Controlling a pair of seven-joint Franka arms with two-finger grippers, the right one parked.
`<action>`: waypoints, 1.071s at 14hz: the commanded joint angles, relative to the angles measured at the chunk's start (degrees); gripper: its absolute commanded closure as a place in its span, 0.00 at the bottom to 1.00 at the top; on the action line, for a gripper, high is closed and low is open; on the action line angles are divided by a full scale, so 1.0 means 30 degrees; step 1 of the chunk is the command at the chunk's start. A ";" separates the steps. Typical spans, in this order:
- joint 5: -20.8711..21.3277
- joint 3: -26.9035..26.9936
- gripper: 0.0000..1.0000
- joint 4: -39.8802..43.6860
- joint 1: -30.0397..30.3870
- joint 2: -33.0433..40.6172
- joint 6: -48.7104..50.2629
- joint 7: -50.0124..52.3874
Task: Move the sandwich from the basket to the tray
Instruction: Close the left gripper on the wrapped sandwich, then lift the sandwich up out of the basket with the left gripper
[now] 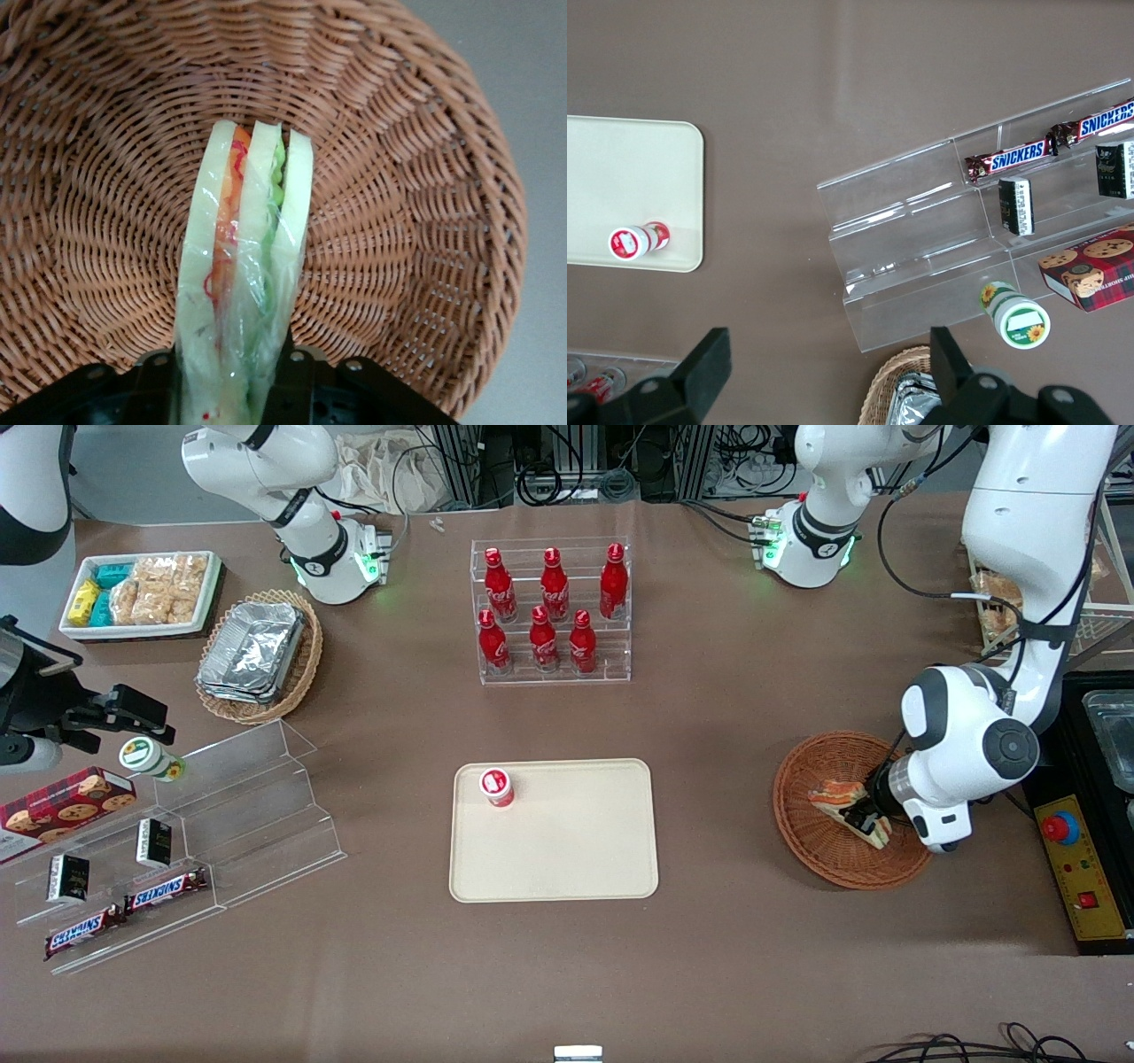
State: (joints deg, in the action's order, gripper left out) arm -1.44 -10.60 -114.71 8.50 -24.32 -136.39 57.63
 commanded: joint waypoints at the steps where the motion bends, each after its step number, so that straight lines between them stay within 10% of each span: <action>1: 0.0537 -0.0129 1.00 0.0675 -0.0022 0.1042 0.1743 0.0595; 10: 0.0187 -0.2644 1.00 1.1362 0.0065 0.2012 1.4809 -0.3938; 15: 0.0156 -0.5747 1.00 1.1666 0.0066 0.1954 1.5348 -1.0980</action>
State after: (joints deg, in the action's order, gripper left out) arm -0.71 -24.41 -81.26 8.44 -16.83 -91.36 28.76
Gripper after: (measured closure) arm 0.806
